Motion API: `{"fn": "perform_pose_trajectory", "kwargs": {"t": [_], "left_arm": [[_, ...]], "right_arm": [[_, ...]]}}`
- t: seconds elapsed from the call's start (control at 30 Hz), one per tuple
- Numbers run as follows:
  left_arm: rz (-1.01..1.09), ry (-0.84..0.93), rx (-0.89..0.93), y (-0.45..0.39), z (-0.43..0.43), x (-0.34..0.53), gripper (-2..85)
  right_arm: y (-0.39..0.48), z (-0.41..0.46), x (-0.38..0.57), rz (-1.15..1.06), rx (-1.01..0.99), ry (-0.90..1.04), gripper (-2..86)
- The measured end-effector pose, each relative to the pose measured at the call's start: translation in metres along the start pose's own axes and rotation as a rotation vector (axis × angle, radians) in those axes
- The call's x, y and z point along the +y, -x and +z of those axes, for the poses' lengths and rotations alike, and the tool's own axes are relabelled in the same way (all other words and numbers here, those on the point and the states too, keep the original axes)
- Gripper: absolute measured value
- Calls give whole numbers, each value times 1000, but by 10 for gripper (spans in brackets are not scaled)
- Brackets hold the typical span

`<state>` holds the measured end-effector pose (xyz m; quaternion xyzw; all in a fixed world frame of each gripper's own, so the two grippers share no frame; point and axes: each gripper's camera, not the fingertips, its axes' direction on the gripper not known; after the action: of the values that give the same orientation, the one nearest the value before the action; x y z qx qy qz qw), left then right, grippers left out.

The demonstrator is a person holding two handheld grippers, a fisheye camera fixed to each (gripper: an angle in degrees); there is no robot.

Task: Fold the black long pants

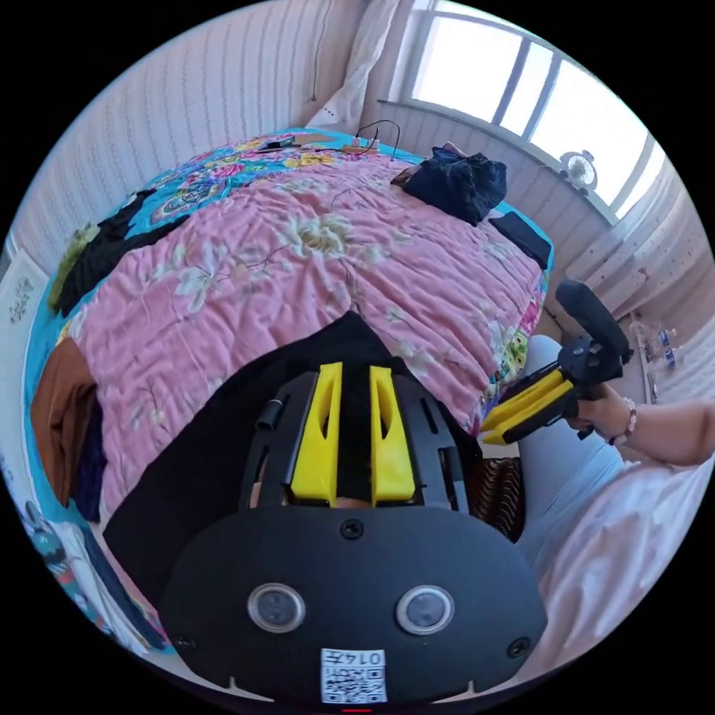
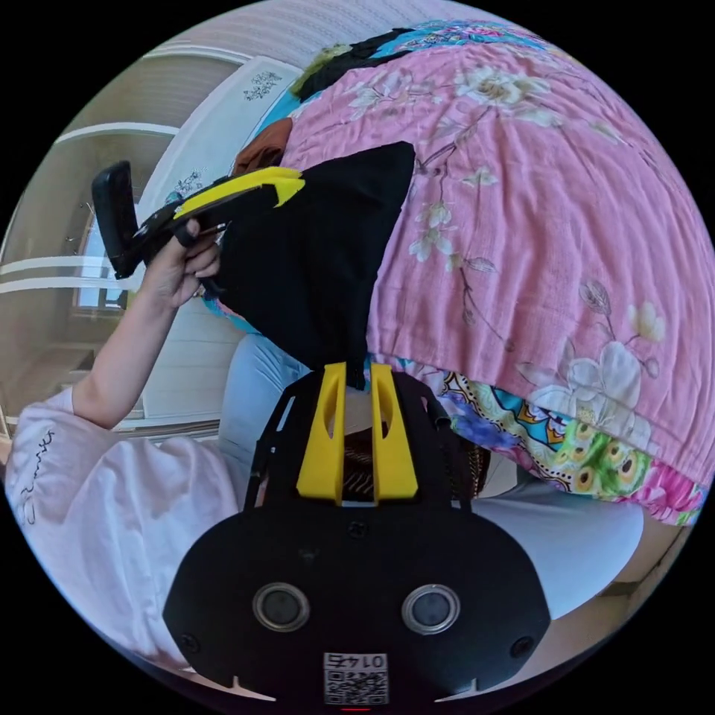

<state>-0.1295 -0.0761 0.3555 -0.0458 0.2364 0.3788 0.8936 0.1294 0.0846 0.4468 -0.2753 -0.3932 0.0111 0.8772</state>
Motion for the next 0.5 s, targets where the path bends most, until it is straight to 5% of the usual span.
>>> {"fn": "perform_pose_trajectory", "kwargs": {"t": [0.23,0.5], "left_arm": [[23,270,-78,-1,114,-96,75],[8,219,9,11,145,-145,61]], "right_arm": [[-34,15,17,22,-62,104,14],[-69,-2,66,41,-189,167,-1]]}}
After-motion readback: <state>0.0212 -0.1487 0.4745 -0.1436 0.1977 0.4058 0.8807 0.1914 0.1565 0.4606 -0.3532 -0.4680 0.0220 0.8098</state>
